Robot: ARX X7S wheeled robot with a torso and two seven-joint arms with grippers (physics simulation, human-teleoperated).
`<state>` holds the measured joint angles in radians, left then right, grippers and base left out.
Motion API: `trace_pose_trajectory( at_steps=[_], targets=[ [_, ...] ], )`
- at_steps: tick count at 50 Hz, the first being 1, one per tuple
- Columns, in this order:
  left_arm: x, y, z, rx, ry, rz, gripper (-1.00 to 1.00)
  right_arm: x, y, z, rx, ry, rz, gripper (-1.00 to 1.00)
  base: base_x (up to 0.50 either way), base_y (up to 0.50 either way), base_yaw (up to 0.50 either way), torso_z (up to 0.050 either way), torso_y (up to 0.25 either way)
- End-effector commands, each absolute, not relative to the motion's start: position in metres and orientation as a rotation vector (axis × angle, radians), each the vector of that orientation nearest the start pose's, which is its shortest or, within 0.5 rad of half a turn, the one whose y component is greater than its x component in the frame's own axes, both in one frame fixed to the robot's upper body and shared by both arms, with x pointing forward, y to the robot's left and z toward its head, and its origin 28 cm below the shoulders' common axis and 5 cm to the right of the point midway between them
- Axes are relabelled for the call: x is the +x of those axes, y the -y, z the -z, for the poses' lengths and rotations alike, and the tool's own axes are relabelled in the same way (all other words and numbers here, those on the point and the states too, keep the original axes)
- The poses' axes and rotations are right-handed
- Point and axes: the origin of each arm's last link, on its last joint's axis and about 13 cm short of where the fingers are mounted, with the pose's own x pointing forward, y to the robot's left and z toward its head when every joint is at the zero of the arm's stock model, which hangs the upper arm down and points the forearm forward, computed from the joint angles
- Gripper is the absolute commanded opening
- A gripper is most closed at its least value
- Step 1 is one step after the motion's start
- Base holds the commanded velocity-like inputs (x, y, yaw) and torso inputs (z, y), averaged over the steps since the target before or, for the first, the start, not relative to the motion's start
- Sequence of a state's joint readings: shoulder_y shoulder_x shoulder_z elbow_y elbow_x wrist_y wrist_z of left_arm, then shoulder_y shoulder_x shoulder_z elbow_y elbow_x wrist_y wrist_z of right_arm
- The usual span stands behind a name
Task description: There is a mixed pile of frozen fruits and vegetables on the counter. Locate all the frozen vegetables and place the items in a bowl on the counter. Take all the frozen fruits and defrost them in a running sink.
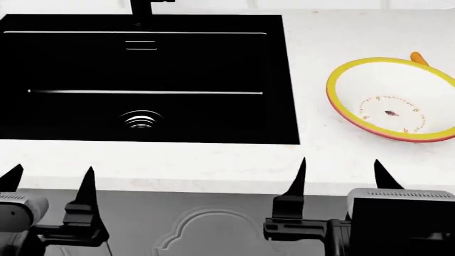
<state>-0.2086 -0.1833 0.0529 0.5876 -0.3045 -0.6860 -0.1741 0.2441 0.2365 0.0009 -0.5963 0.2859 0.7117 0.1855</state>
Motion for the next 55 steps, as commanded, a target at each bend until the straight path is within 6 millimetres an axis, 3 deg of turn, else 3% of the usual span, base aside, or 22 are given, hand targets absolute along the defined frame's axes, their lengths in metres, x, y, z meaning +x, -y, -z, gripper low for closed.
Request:
trace_pose_trajectory(
  at_steps=[1, 15, 55],
  targets=[
    [0.212, -0.219, -0.15, -0.049, 0.068, 0.072, 1.0, 0.216, 0.135, -0.162, -0.104, 0.114, 0.049, 1.0, 0.0, 0.0, 0.0, 0.0, 0.0],
    [0.211, -0.226, -0.151, -0.024, 0.085, 0.045, 1.0, 0.212, 0.139, -0.167, -0.109, 0.149, 0.054, 1.0, 0.2, -0.38, 0.0, 0.0, 0.0],
    [0.209, -0.225, -0.152, -0.024, 0.092, 0.052, 1.0, 0.21, 0.146, -0.169, -0.126, 0.127, 0.091, 1.0, 0.4, -0.34, 0.0, 0.0, 0.0]
  ],
)
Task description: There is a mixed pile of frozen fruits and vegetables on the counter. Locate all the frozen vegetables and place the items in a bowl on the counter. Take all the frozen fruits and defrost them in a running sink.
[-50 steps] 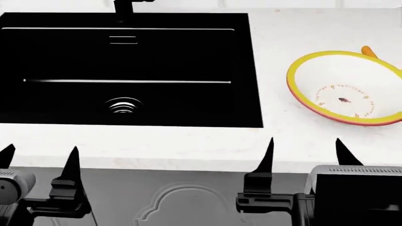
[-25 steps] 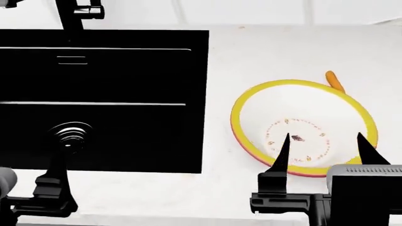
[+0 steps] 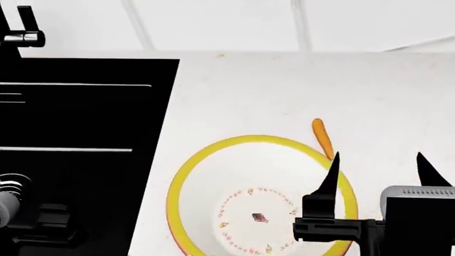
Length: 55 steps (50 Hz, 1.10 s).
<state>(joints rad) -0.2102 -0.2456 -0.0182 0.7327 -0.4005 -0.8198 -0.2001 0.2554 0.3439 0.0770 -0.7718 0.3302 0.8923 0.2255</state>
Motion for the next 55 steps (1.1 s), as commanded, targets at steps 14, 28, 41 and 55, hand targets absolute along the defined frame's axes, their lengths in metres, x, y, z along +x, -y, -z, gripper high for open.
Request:
trace_pose_trajectory(
  at_steps=[14, 28, 41, 55],
  targets=[
    [0.209, -0.222, -0.149, -0.024, 0.087, 0.062, 1.0, 0.211, 0.143, -0.168, -0.144, 0.125, 0.077, 1.0, 0.37, -0.08, 0.0, 0.0, 0.0],
    [0.209, -0.227, -0.157, -0.039, 0.096, 0.053, 1.0, 0.284, 0.148, -0.211, -0.125, -0.129, -0.074, 1.0, 0.01, 0.0, 0.0, 0.0, 0.001],
    [0.206, -0.236, -0.17, -0.056, 0.135, 0.022, 1.0, 0.373, 0.163, -0.245, -0.073, -0.634, -0.19, 1.0, 0.0, 0.0, 0.0, 0.0, 0.0],
    [0.205, -0.24, -0.173, -0.08, 0.15, 0.017, 1.0, 0.388, 0.159, -0.232, -0.004, -0.993, -0.107, 1.0, 0.0, 0.0, 0.0, 0.0, 0.0]
  ],
)
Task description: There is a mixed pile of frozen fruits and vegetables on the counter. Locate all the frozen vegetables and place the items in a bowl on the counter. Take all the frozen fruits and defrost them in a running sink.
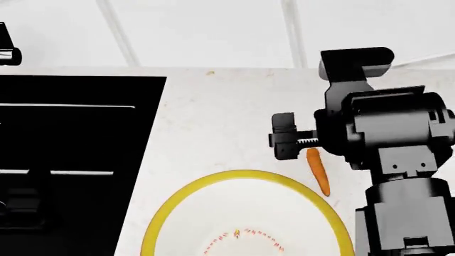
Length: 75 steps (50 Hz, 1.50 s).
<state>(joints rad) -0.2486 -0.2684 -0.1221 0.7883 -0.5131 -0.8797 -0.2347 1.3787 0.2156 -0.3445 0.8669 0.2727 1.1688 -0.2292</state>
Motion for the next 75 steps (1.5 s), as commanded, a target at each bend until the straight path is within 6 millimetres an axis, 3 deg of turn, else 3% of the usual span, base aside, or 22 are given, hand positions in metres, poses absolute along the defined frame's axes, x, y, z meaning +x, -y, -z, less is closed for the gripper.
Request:
trace_pose_trajectory(
  at_steps=[1, 7, 20, 38, 62, 63, 75],
  targets=[
    [0.204, -0.241, -0.174, -0.08, 0.149, 0.017, 1.0, 0.387, 0.16, -0.23, -0.01, -1.014, -0.102, 1.0, 0.0, 0.0, 0.0, 0.0, 0.0],
    [0.204, -0.24, -0.173, -0.078, 0.149, 0.02, 1.0, 0.385, 0.16, -0.229, 0.0, -1.05, -0.115, 1.0, 0.0, 0.0, 0.0, 0.0, 0.0],
    [0.207, -0.239, -0.172, -0.104, 0.151, 0.016, 1.0, 0.395, 0.148, -0.248, 0.121, -0.863, -0.101, 1.0, 0.0, 0.0, 0.0, 0.0, 0.0],
    [0.201, -0.241, -0.177, -0.077, 0.266, 0.064, 1.0, 0.399, 0.142, -0.244, 0.068, -0.834, -0.097, 1.0, 0.0, 0.0, 0.0, 0.0, 0.0],
    [0.202, -0.241, -0.177, -0.075, 0.262, 0.042, 1.0, 0.402, 0.147, -0.242, 0.027, -0.775, -0.057, 1.0, 0.0, 0.0, 0.0, 0.009, -0.122],
    [0.202, -0.24, -0.177, -0.075, 0.261, 0.042, 1.0, 0.403, 0.147, -0.243, 0.026, -0.764, -0.057, -1.0, 0.0, 0.0, 0.0, 0.0, 0.0],
    [0.201, -0.24, -0.176, -0.072, 0.257, 0.046, 1.0, 0.405, 0.148, -0.275, 0.046, -0.669, -0.084, -1.0, 0.0, 0.0, 0.0, 0.0, 0.0]
  ],
)
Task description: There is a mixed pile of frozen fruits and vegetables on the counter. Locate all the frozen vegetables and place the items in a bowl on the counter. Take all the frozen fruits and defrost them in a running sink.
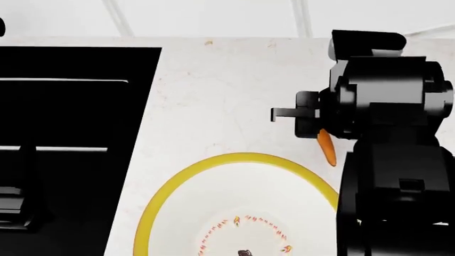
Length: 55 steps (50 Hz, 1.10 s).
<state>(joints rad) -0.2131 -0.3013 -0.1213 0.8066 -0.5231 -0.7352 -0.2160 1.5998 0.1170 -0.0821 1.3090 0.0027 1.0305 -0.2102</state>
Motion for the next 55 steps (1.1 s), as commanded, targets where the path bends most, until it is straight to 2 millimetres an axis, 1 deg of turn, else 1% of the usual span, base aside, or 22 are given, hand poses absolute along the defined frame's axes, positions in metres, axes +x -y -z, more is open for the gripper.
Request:
trace_pose_trajectory(
  at_steps=[1, 4, 7, 8, 9, 10, 12, 13, 14, 15, 16, 17, 20, 22, 25, 27, 28, 31, 34, 38, 48, 55],
  targets=[
    [0.2, -0.241, -0.177, -0.071, 0.258, 0.045, 1.0, 0.406, 0.148, -0.28, 0.036, -0.653, -0.095, -1.0, 0.0, 0.0, 0.0, 0.0, 0.0],
    [0.201, -0.242, -0.177, -0.076, 0.262, 0.04, 1.0, 0.407, 0.149, -0.302, 0.0, -0.571, -0.144, -1.0, 0.0, 0.0, 0.0, 0.0, 0.0],
    [0.2, -0.238, -0.177, -0.072, 0.258, 0.052, 1.0, 0.406, 0.153, -0.315, -0.032, -0.544, -0.177, -1.0, 0.0, 0.0, 0.0, 0.0, 0.0],
    [0.2, -0.237, -0.177, -0.072, 0.259, 0.055, 1.0, 0.401, 0.155, -0.313, -0.028, -0.576, -0.187, -1.0, 0.0, 0.0, 0.0, 0.0, 0.0],
    [0.2, -0.237, -0.177, -0.072, 0.258, 0.055, 1.0, 0.393, 0.157, -0.299, -0.01, -0.659, -0.192, -1.0, 0.0, 0.0, 0.0, 0.0, 0.0],
    [0.2, -0.237, -0.176, -0.072, 0.257, 0.057, 1.0, 0.384, 0.156, -0.3, -0.013, -0.672, -0.207, -1.0, 0.0, 0.0, 0.0, 0.0, 0.0],
    [0.2, -0.237, -0.175, -0.068, 0.252, 0.059, 1.0, 0.366, 0.15, -0.315, -0.047, -0.611, -0.26, -1.0, 0.0, 0.0, 0.0, 0.0, 0.0],
    [0.2, -0.236, -0.175, -0.067, 0.251, 0.063, 1.0, 0.355, 0.146, -0.324, -0.083, -0.55, -0.287, -1.0, 0.0, 0.0, 0.0, 0.0, 0.0],
    [0.2, -0.236, -0.176, -0.066, 0.252, 0.064, 1.0, 0.351, 0.143, -0.328, -0.114, -0.509, -0.317, -1.0, 0.0, 0.0, 0.0, 0.0, 0.0],
    [0.199, -0.236, -0.175, -0.066, 0.251, 0.067, 1.0, 0.348, 0.149, -0.327, -0.137, -0.505, -0.261, -1.0, 0.0, 0.0, 0.0, 0.0, 0.0],
    [0.199, -0.236, -0.175, -0.066, 0.25, 0.067, 1.0, 0.341, 0.165, -0.328, -0.165, -0.493, -0.177, -1.0, 0.0, 0.0, 0.0, 0.0, 0.0],
    [0.199, -0.237, -0.175, -0.066, 0.249, 0.066, 1.0, 0.336, 0.167, -0.327, -0.176, -0.481, -0.138, -1.0, 0.0, 0.0, 0.0, 0.0, 0.0],
    [0.199, -0.238, -0.175, -0.067, 0.249, 0.066, 1.0, 0.321, 0.151, -0.323, -0.219, -0.457, -0.097, -1.0, 0.0, 0.0, 0.0, 0.0, 0.0],
    [0.198, -0.237, -0.176, -0.068, 0.248, 0.067, 1.0, 0.307, 0.136, -0.326, -0.228, -0.436, -0.098, -1.0, 0.0, 0.0, 0.0, 0.0, 0.0],
    [0.199, -0.237, -0.176, -0.066, 0.247, 0.068, 1.0, 0.282, 0.12, -0.329, -0.174, -0.461, -0.37, -1.0, 0.0, 0.0, 0.0, 0.0, 0.0],
    [0.198, -0.238, -0.176, -0.067, 0.246, 0.067, 1.0, 0.262, 0.111, -0.324, -0.135, -0.502, -0.552, -1.0, 0.0, 0.0, 0.0, 0.0, 0.0],
    [0.198, -0.238, -0.176, -0.068, 0.246, 0.067, 1.0, 0.255, 0.11, -0.324, -0.118, -0.519, -0.61, -1.0, 0.0, 0.0, 0.0, 0.0, 0.0],
    [0.198, -0.237, -0.176, -0.068, 0.245, 0.066, 1.0, 0.238, 0.102, -0.316, -0.116, -0.537, -0.669, -1.0, 0.0, 0.0, 0.0, 0.0, 0.0],
    [0.198, -0.237, -0.176, -0.067, 0.245, 0.067, 1.0, 0.229, 0.099, -0.313, -0.115, -0.55, -0.698, -1.0, 0.0, 0.0, 0.0, 0.0, 0.0],
    [0.199, -0.237, -0.177, -0.067, 0.246, 0.065, 1.0, 0.223, 0.097, -0.308, -0.127, -0.567, -0.711, -1.0, 0.0, 0.0, 0.0, 0.0, 0.0],
    [0.198, -0.239, -0.178, -0.067, 0.244, 0.057, 1.0, 0.218, 0.1, -0.29, -0.127, -0.635, -0.695, -1.0, 0.0, 0.0, 0.0, 0.0, 0.0],
    [0.199, -0.238, -0.176, -0.069, 0.238, 0.064, 1.0, 0.221, 0.098, -0.275, -0.122, -0.672, -0.688, -1.0, 0.0, 0.0, 0.0, 0.0, 0.0]
  ],
)
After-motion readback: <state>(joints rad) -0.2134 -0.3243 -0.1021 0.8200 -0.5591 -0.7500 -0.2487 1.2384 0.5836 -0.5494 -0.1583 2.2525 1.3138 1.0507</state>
